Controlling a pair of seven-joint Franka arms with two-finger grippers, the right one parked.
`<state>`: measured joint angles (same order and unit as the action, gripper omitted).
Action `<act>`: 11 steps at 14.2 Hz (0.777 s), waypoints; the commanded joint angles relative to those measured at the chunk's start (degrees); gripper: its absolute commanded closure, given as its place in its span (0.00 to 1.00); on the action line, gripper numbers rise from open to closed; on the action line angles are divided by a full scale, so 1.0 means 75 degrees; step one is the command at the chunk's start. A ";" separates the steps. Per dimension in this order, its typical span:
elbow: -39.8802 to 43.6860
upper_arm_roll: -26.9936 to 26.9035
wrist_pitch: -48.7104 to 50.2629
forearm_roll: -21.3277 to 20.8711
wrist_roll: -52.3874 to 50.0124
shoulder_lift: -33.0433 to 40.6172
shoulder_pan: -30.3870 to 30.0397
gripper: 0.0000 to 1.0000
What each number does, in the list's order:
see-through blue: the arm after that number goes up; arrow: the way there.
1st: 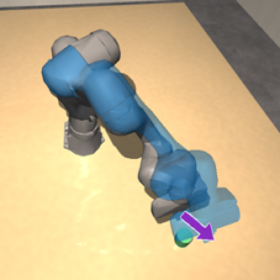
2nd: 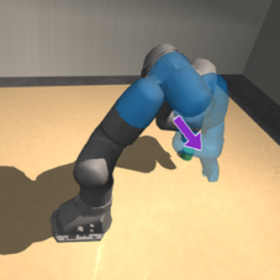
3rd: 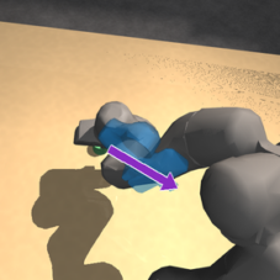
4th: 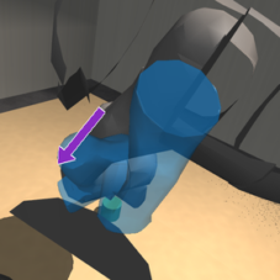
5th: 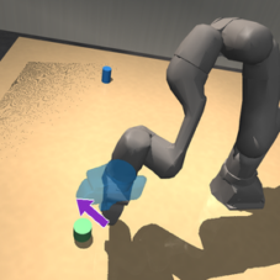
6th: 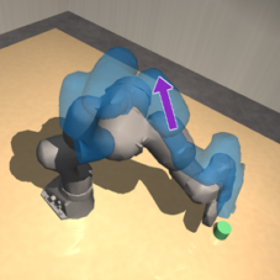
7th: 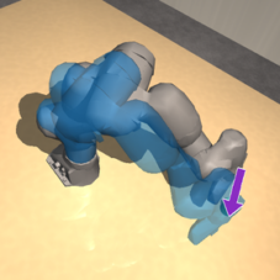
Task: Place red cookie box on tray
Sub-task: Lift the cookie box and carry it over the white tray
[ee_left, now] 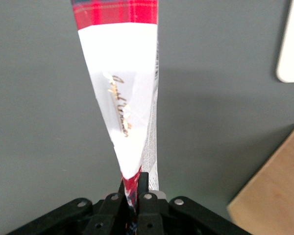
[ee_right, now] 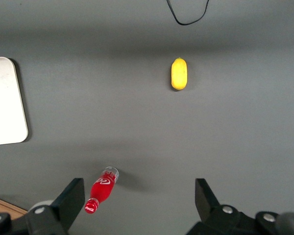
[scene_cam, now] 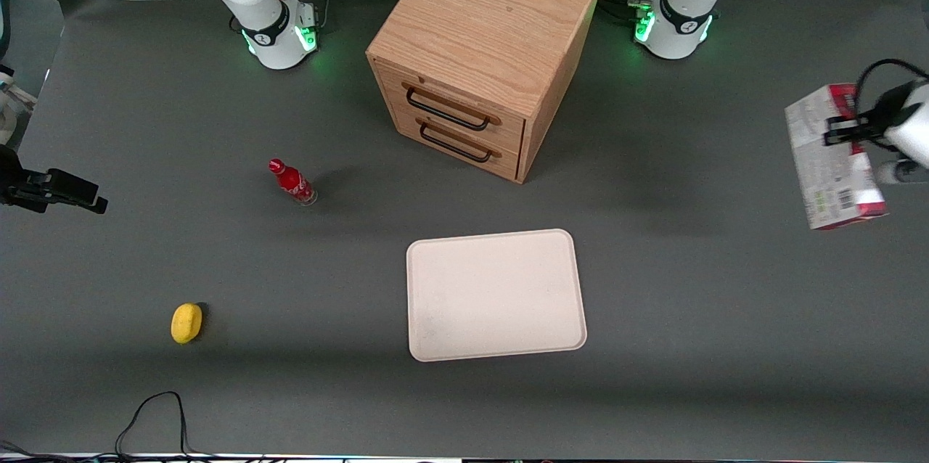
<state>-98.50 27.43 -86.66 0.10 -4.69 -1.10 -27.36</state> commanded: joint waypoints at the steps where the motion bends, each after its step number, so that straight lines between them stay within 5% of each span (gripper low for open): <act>1: 0.0978 0.0478 0.0153 0.0197 -0.1817 -0.0811 0.0633 1.00; 5: 0.2896 0.0480 0.0001 0.0058 -0.3694 -0.2766 0.2402 1.00; 11: 0.5291 0.0409 -0.0350 -0.1758 -0.4448 -0.5112 0.4315 1.00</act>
<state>-67.51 31.30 -90.67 -9.44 -36.55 -33.40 1.05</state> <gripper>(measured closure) 0.921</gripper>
